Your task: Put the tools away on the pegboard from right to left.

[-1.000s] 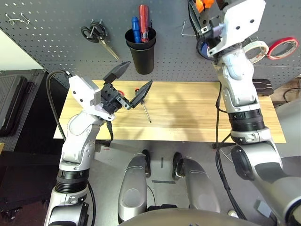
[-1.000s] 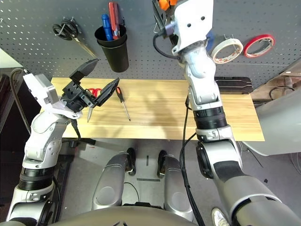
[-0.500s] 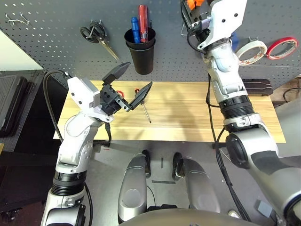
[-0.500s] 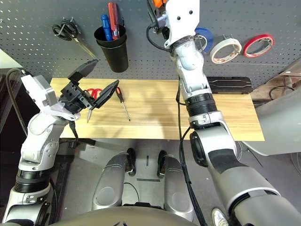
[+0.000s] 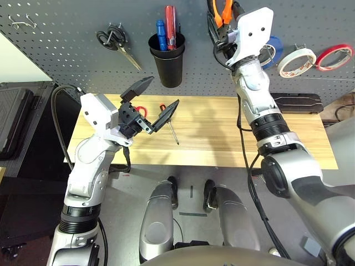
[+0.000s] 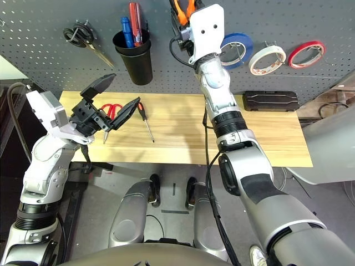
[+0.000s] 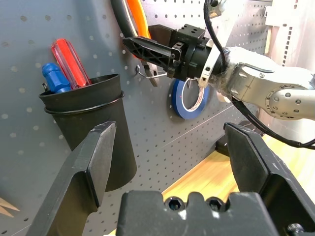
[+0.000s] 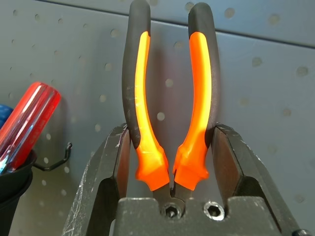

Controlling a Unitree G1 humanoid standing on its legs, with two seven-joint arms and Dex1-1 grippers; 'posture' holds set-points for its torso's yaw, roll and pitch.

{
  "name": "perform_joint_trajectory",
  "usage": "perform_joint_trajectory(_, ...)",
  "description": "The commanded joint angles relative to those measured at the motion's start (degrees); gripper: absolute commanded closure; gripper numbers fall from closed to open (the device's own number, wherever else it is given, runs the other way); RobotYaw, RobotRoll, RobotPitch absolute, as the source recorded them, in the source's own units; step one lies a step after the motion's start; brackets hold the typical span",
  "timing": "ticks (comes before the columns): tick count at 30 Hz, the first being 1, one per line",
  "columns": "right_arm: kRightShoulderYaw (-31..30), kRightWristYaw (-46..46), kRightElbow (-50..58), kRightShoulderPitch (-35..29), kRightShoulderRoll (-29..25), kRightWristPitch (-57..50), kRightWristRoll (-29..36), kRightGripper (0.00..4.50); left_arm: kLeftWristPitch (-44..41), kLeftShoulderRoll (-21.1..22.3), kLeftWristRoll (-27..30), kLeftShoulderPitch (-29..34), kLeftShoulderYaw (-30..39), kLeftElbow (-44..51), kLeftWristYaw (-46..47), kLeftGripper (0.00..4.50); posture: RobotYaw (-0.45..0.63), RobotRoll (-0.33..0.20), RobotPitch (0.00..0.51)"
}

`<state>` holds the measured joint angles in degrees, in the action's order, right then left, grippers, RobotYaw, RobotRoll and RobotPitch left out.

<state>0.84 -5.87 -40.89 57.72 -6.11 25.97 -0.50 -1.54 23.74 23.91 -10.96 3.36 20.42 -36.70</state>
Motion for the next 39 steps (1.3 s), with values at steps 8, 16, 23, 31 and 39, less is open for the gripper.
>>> perform_joint_trajectory(8, -0.02, -0.74, 11.42, -9.11, -4.13, 6.81, -2.14, 0.05, -3.31, 1.41, -1.55, 1.07, -1.13, 0.88, 0.21, 0.00, 0.23, 0.000, 0.256)
perform_joint_trajectory(16, -0.51, -8.41, 31.51, -25.72, -11.27, 0.17, 1.04, 0.05, -7.23, 2.23, -3.58, 1.60, -1.20, 0.11, 2.51, 0.00, 0.21, 0.000, 0.270)
perform_joint_trajectory(23, -2.51, -18.49, 43.49, -36.99, -17.03, -17.12, 4.86, 0.05, -16.34, 4.55, -8.04, 1.70, -2.69, -0.85, 6.27, 0.00, 0.19, 0.000, 0.282)
perform_joint_trajectory(31, -4.07, -30.49, 45.65, -44.79, -25.56, -36.30, 8.50, 0.05, -33.24, 4.87, -14.85, 0.26, -6.90, -1.69, 14.16, 0.00, 0.18, 0.000, 0.290)
perform_joint_trajectory(39, -5.62, -36.15, 45.20, -47.75, -28.72, -43.29, 8.39, 0.05, -40.81, -2.23, -18.85, -2.88, -8.27, -6.70, 21.90, 0.00, 0.17, 0.000, 0.298)
